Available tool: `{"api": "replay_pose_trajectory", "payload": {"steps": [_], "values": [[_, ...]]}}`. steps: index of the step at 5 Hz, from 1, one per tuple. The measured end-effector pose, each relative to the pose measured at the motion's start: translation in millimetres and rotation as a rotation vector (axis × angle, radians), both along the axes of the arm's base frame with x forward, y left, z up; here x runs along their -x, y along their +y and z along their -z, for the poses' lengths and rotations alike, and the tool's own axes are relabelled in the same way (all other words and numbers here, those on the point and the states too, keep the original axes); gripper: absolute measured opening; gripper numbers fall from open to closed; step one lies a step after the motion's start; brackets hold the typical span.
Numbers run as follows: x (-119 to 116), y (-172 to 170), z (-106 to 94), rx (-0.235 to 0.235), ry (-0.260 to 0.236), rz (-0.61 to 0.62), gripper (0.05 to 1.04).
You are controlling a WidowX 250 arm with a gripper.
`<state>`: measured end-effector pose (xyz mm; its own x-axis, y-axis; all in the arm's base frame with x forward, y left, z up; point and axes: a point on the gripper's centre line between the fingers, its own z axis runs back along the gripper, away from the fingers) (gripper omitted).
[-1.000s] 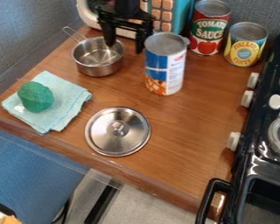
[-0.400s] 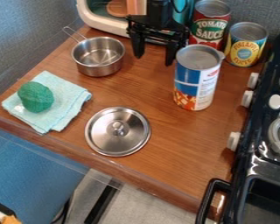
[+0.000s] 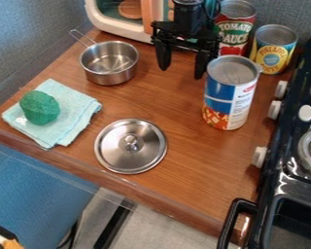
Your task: Move the can to the left side of the table
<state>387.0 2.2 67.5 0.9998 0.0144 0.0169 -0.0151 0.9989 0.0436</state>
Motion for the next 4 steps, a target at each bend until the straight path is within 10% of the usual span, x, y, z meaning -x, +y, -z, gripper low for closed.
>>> {"api": "replay_pose_trajectory", "payload": {"steps": [4], "values": [[7.4, -12.4, -34.6, -0.079, -0.031, 0.106, 0.999]]}}
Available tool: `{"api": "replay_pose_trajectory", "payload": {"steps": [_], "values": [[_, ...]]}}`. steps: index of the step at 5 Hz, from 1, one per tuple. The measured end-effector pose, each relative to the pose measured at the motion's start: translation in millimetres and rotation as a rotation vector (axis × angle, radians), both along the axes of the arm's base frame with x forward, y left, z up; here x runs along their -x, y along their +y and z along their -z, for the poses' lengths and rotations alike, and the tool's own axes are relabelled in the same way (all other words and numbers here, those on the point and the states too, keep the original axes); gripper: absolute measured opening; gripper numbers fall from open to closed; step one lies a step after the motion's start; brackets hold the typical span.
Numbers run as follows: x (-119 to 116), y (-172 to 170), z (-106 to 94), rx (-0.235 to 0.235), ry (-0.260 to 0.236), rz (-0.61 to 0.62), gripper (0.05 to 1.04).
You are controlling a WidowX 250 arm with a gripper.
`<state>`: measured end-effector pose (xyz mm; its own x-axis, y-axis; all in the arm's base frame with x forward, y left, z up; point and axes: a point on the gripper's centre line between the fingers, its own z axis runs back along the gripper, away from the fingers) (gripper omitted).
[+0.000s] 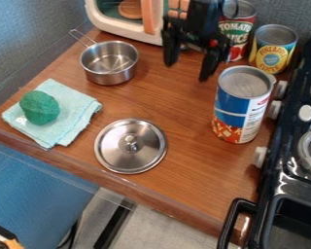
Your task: Move the can to the left side of the table
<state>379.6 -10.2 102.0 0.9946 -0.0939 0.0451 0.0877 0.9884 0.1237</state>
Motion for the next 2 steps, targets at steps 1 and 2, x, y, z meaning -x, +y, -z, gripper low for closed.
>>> {"api": "replay_pose_trajectory", "payload": {"steps": [1, 2], "values": [[9.8, 11.3, -28.4, 0.022, -0.049, -0.026, 0.999], [19.1, 26.7, -42.9, 0.029, -0.071, -0.047, 0.999]]}}
